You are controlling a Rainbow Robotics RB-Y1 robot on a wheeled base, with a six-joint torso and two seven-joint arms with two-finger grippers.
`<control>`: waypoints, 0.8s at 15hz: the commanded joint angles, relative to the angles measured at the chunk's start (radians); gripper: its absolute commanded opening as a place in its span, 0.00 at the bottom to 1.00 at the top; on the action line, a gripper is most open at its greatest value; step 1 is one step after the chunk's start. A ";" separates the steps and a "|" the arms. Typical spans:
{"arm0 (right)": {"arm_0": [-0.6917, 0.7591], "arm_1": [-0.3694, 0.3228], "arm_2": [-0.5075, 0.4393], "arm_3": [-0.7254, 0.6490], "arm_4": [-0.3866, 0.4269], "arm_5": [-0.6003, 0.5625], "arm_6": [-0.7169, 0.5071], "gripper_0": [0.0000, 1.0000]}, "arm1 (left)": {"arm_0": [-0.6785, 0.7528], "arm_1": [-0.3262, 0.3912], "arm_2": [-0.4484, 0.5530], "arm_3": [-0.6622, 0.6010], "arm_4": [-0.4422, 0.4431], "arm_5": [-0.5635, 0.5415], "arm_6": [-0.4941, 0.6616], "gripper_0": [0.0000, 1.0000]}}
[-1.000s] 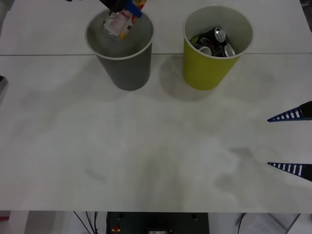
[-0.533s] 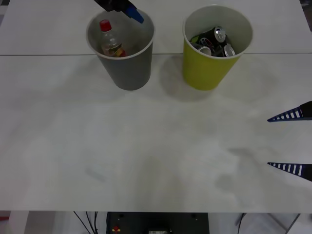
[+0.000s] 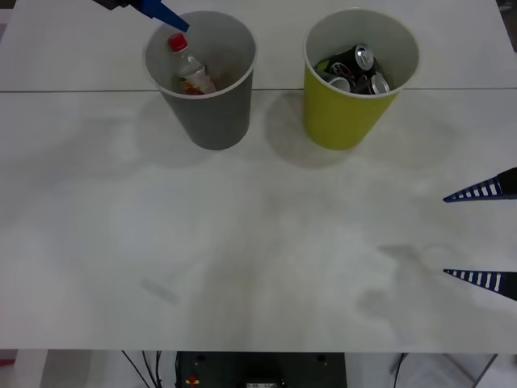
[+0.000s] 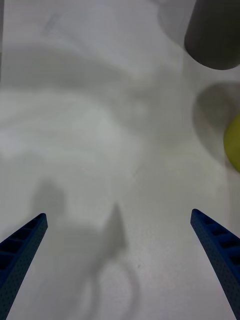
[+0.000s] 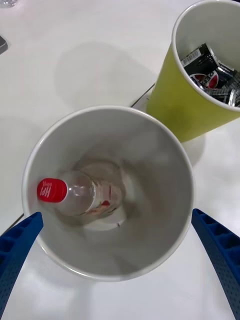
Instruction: Put the can into the green bin and the plastic bottle into the gray bin
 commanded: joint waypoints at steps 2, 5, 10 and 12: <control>0.000 0.000 0.000 0.000 0.000 0.000 0.000 1.00 | 0.251 0.102 0.147 -0.280 0.023 0.020 0.006 1.00; 0.000 0.000 0.000 0.000 0.000 0.000 0.000 1.00 | 0.464 0.123 0.271 -0.475 0.018 0.051 -0.003 1.00; 0.000 0.000 0.000 0.000 0.000 0.000 0.000 1.00 | 0.717 0.132 0.371 -0.665 0.009 0.111 -0.091 1.00; 0.000 0.000 0.000 0.000 0.000 0.000 0.000 1.00 | 0.803 0.132 0.397 -0.706 0.009 0.134 -0.176 1.00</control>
